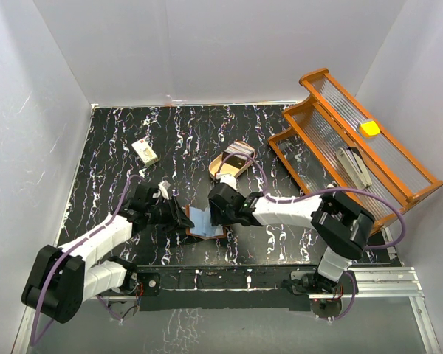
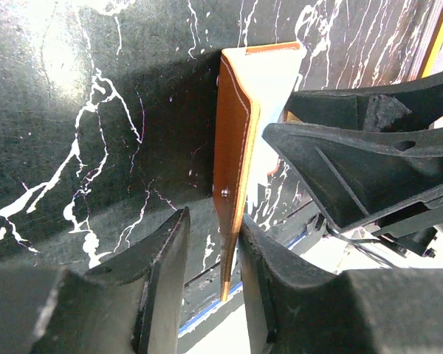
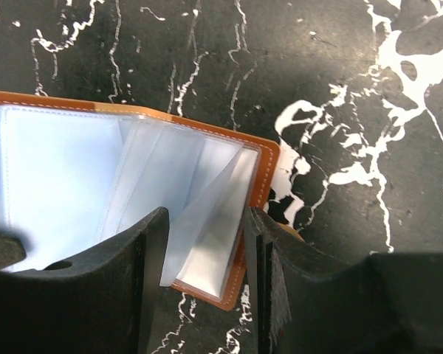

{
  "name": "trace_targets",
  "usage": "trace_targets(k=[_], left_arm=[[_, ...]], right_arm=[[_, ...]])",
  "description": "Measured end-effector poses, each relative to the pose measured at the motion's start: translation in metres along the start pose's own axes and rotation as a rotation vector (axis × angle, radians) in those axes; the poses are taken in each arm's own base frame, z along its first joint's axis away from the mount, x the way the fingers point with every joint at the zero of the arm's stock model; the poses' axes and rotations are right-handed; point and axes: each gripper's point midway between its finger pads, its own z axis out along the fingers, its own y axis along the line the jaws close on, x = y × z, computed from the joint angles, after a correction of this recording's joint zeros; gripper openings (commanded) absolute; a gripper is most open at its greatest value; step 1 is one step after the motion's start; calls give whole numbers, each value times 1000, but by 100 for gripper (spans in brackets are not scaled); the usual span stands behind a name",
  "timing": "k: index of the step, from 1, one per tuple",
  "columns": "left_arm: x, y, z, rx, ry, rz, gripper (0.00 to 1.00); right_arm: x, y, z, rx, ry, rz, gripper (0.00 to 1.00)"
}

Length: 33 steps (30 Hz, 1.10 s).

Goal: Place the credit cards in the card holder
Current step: Open the card holder at the center of the board.

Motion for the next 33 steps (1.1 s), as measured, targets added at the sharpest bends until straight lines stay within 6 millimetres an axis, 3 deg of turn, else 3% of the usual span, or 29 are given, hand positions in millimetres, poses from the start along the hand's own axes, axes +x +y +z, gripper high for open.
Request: trace_targets(k=[2,5,7,10,13,16,21,24,28,33], left_arm=[[-1,-1,0,-1,-2,2,27],[-4,-2,0,-3,-5,6,7],[-6,-4,0,0,-9,11,0],[-8,-8,-2,7,-14,18,0],[-10,-13,-5,14,-21,25,0],[-14,-19,-7,27,-33,34,0],[-15,-21,-8,32,-37,36,0],[-17,-23,-6,51,-44,32,0],[-13,-19,-2,69,-45,14,0],[-7,-10,2,58,-34,-4,19]], right_arm=[[2,-3,-2,8,1,-3,43],[5,-9,-5,20,3,-7,43],[7,-14,-7,34,6,-9,44],[8,-18,-12,49,14,-12,45],[5,-21,-28,55,11,-13,45],[-10,-14,-51,22,-36,0,45],[-44,14,-79,-99,-141,31,43],[-49,27,-75,-151,-154,36,36],[-38,30,-49,-142,-103,22,29],[-17,22,-21,-99,-29,6,25]])
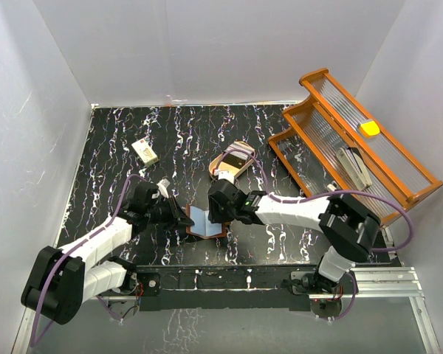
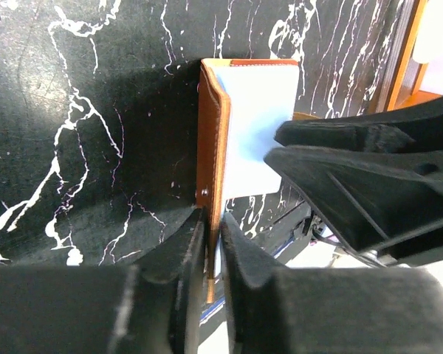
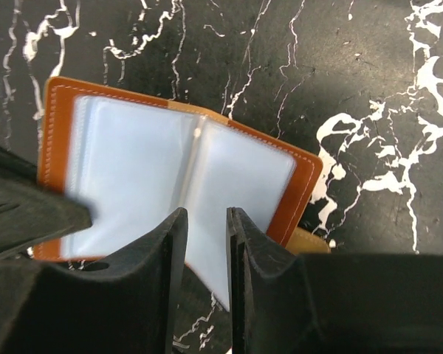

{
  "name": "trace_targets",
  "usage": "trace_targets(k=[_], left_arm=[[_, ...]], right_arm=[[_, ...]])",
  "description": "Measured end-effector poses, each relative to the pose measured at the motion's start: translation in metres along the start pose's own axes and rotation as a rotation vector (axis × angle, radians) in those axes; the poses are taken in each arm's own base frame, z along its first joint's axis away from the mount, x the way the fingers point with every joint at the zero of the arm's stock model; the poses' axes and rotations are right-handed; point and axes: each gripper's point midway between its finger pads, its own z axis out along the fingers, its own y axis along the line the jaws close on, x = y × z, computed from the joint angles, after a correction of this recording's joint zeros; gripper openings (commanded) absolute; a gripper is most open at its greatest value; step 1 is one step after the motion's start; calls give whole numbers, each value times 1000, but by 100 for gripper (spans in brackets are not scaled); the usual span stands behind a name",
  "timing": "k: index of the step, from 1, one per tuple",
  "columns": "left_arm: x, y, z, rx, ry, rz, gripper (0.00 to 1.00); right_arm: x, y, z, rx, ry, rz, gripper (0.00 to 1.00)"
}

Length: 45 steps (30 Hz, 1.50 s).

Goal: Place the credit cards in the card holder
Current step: Open the card holder at the center of the board, then pick up the credit card from the storage box.

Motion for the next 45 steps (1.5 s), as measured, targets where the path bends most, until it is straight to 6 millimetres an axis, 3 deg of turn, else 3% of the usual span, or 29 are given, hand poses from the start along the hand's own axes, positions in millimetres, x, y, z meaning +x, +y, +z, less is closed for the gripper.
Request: trace_targets(k=[3,7,11,15,27,32,35,41,45], left_arm=[[0,3,0,-11,-4,3,36],[1,11,-1,-58,-2,8,41],[-1,19,-2,-112,-8,19,18],[-5,26,-3,-159,-12,34,1],[-6,15,-4,-111,-20,37,0],[-7,9,-5,-86,-24,34,0],[-7,8,-5,-80,-24,34,0],[-5,6,-6,-55,-33,30,0],[-3,5,-7,-47,-31,24,0]], right_arm=[[10,-7,12,28,27,-12,23],[20,-16,23,50,50,-30,23],[19,-15,24,42,39,-30,24],[19,-16,24,44,32,-34,24],[5,-14,9,30,-8,-106,31],[-32,-1,-6,-1,-83,-156,33],[-70,1,-14,2,-150,-183,39],[-145,-19,-30,80,-274,-277,47],[-186,-39,-23,190,-311,-358,50]])
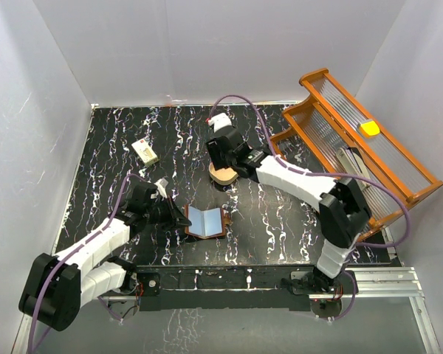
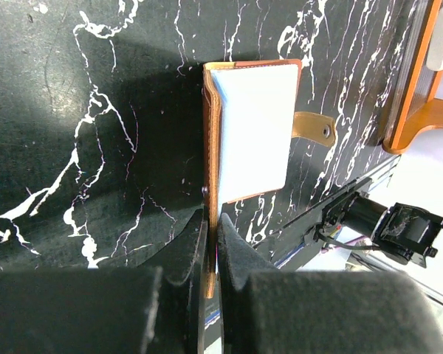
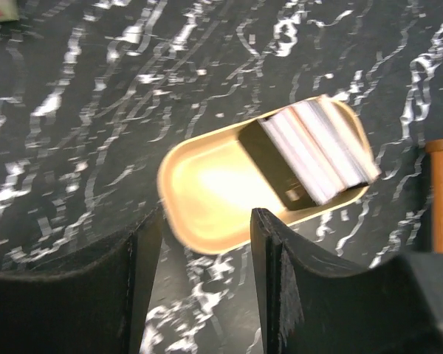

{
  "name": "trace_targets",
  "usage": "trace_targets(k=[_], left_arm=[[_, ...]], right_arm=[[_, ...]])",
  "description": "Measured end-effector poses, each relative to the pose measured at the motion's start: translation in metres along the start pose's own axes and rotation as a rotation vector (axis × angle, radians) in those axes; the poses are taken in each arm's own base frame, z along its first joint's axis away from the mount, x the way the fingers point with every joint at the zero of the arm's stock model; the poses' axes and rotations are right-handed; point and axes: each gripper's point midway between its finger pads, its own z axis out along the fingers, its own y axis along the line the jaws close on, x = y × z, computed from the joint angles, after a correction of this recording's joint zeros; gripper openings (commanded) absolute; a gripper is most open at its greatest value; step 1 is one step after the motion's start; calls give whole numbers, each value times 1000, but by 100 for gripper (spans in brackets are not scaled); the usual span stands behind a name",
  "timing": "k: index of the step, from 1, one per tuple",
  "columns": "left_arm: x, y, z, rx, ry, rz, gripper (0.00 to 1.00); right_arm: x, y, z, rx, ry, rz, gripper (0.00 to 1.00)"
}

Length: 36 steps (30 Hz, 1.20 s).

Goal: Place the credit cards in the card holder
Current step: Pick up the credit card from the storage box.

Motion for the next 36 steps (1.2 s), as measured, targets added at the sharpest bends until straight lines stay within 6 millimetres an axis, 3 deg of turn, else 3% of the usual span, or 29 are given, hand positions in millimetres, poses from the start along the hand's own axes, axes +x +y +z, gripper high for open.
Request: trace_targets(k=[3,9,13,18,29,36], left_arm=[[0,-2,-1,8,-4,3,0],[-1,-3,-2,13,-7,6,0],[-3,-7,-5,29,-22,17,0],[-3,-9,-7,35,-28,21,0],[0,-7,-8,27,-21,16,0],[0,-8,-10,31,-25,18,0]], right_arm=[[5,-20,23,83,37,-81,54],[40,-51,63,185,177,-245,61],[50,-63,76,222,221,-320,66],[46,-73,83,256,227,-380,73],[52,-91,97,301,263,-422,66],[54,-99,97,332,274,-432,53]])
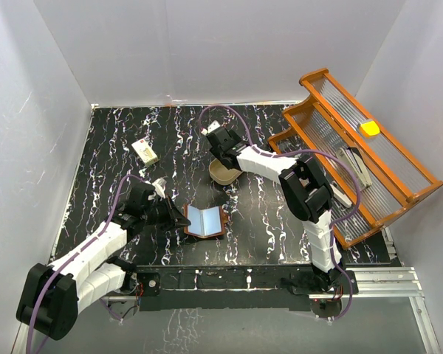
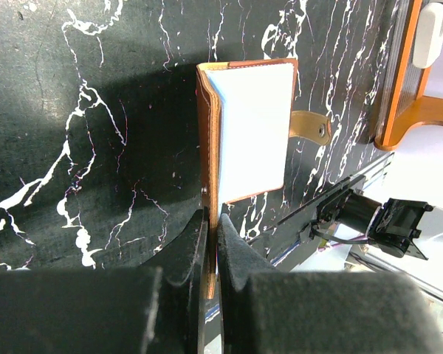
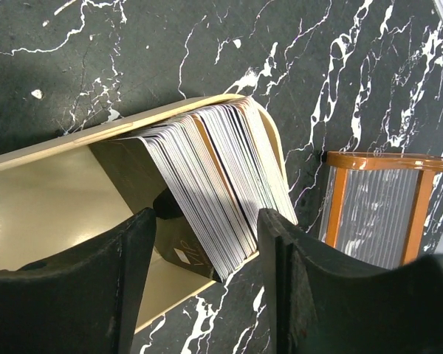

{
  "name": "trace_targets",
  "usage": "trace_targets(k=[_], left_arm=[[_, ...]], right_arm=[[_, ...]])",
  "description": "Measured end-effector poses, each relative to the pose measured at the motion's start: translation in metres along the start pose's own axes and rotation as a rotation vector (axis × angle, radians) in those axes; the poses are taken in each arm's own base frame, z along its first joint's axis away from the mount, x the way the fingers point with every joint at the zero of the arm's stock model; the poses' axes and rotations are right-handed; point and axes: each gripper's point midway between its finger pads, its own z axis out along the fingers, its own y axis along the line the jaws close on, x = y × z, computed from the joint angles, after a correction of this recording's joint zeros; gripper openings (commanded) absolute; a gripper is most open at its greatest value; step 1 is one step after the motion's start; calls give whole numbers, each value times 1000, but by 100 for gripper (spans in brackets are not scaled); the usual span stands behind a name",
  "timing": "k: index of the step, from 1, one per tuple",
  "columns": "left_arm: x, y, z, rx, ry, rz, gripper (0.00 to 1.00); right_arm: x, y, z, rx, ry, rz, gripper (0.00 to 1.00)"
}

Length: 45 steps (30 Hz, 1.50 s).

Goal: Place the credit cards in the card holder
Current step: Pick up the credit card from the storage box.

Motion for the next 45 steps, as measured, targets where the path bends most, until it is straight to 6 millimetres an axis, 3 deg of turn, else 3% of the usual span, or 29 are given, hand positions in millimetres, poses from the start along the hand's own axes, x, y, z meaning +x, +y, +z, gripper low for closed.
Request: trace_targets(k=[15,31,45], left_arm=[[2,3,1,-6,6,-4,0],[3,4,1,-7,7,-5,0],[3,4,1,-8,7,-5,0]], right_arm=[[1,-5,0,20,4,4,39],[-8,-11,-2,43,-10,17,33],[-5,-6,-5,8,11,35,10]])
